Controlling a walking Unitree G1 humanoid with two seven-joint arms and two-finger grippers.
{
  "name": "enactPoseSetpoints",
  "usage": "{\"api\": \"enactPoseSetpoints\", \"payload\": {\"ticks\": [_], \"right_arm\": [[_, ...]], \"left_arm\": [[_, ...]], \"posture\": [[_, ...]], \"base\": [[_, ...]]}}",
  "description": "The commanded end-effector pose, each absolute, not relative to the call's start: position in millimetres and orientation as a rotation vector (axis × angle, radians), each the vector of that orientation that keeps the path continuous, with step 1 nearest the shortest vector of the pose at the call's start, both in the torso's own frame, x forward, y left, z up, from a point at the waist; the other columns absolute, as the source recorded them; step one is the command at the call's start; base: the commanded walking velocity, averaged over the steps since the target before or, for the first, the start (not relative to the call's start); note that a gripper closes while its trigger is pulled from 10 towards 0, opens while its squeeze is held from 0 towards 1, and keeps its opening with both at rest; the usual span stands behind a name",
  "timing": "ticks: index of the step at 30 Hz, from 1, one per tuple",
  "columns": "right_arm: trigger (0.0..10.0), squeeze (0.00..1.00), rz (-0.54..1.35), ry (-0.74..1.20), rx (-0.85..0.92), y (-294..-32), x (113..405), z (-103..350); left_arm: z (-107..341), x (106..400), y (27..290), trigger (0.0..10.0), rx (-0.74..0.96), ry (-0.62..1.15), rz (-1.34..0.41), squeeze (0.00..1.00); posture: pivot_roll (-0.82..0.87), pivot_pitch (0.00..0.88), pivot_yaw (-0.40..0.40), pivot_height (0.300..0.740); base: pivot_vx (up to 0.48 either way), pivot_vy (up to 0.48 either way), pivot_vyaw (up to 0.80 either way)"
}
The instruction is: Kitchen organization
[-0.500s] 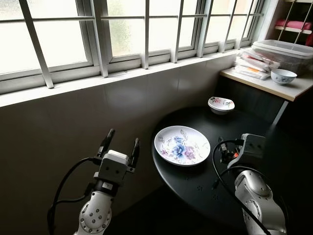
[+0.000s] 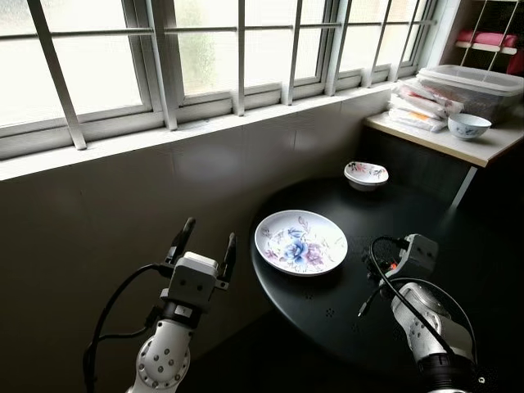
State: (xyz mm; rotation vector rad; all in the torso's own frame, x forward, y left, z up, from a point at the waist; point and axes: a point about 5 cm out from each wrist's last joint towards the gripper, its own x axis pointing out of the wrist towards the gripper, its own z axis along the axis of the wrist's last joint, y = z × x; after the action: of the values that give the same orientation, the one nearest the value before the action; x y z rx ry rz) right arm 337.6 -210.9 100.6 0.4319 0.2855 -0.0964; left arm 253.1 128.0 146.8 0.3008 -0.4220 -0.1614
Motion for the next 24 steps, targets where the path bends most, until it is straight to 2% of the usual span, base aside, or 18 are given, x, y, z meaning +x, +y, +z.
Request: {"api": "enactPoseSetpoints", "payload": {"ticks": [1,14,24], "right_arm": [[10.0,0.00,-0.052,0.312,0.472,-206.9,343.5,98.8],[10.0,0.00,0.033,0.421,0.511,-187.9,356.7,80.6],[10.0,0.00,-0.054,0.520,0.593,-192.5,358.2,72.9]], "left_arm": [[145.9,254.0,127.2,10.0,0.310,-0.415,-0.163,0.00],[145.5,253.0,126.0,10.0,0.309,-0.413,-0.155,0.00],[142.5,252.0,125.6,10.0,0.310,-0.397,-0.155,0.00]], "posture": [[0.09,0.000,-0.033,0.740],[0.11,0.000,-0.046,0.740],[0.11,0.000,-0.045,0.740]], "base": [[0.000,0.000,0.00],[0.000,0.000,0.00],[0.000,0.000,0.00]]}}
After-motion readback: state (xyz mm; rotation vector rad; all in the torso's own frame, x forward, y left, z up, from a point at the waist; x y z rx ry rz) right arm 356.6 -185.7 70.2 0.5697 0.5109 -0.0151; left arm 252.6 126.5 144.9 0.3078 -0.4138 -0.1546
